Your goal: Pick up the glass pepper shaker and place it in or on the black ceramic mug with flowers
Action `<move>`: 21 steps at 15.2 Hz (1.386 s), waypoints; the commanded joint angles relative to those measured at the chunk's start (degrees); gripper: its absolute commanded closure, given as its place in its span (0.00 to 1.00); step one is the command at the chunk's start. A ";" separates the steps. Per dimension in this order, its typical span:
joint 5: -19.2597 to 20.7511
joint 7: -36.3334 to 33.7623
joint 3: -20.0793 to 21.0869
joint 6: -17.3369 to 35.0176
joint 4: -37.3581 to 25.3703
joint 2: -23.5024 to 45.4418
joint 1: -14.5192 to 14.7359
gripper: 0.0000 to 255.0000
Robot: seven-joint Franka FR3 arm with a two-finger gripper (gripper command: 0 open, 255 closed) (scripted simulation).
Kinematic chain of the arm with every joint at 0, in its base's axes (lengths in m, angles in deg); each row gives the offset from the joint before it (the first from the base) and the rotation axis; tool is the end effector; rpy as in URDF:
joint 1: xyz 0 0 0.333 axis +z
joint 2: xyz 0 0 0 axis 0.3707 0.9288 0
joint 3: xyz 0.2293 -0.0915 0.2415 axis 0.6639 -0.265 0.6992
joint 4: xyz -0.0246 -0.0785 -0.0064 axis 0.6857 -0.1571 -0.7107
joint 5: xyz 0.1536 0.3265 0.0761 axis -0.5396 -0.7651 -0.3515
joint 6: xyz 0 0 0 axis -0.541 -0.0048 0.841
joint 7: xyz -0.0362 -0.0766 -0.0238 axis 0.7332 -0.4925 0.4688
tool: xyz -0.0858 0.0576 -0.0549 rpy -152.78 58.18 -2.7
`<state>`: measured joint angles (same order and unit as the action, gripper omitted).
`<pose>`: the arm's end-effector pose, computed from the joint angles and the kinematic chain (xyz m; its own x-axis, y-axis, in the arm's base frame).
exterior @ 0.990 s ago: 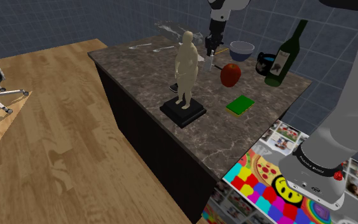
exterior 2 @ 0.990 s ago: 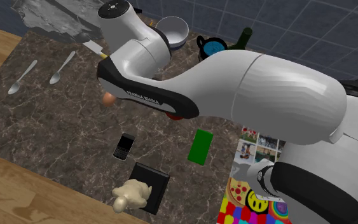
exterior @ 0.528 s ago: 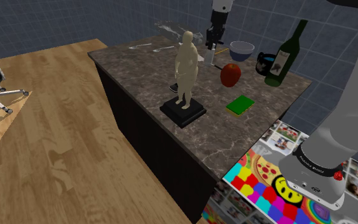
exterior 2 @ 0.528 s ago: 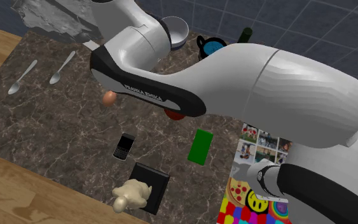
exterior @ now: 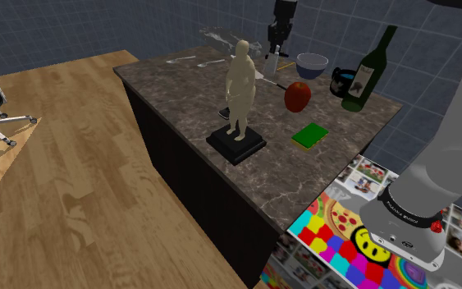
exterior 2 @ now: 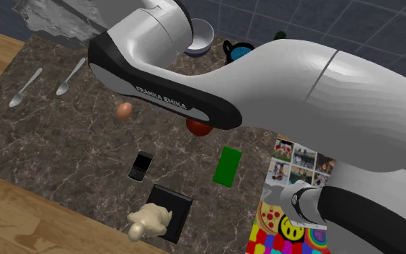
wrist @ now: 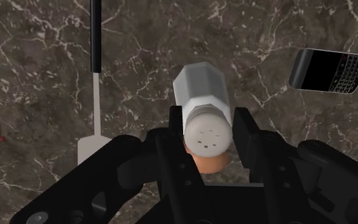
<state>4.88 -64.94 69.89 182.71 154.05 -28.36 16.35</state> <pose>0.6090 -0.1761 0.5105 0.9993 0.0350 0.0163 0.0363 -0.9950 -0.0929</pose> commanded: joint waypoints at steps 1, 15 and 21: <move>0.05 -0.06 -0.07 -1.56 -1.50 -0.04 -0.13 1.00; 0.61 6.13 -2.79 -7.81 -3.52 -3.63 -4.48 1.00; 0.81 13.28 -5.68 -9.10 -2.30 -5.38 -8.83 1.00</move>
<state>5.67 -52.90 64.67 173.66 151.45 -33.52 8.23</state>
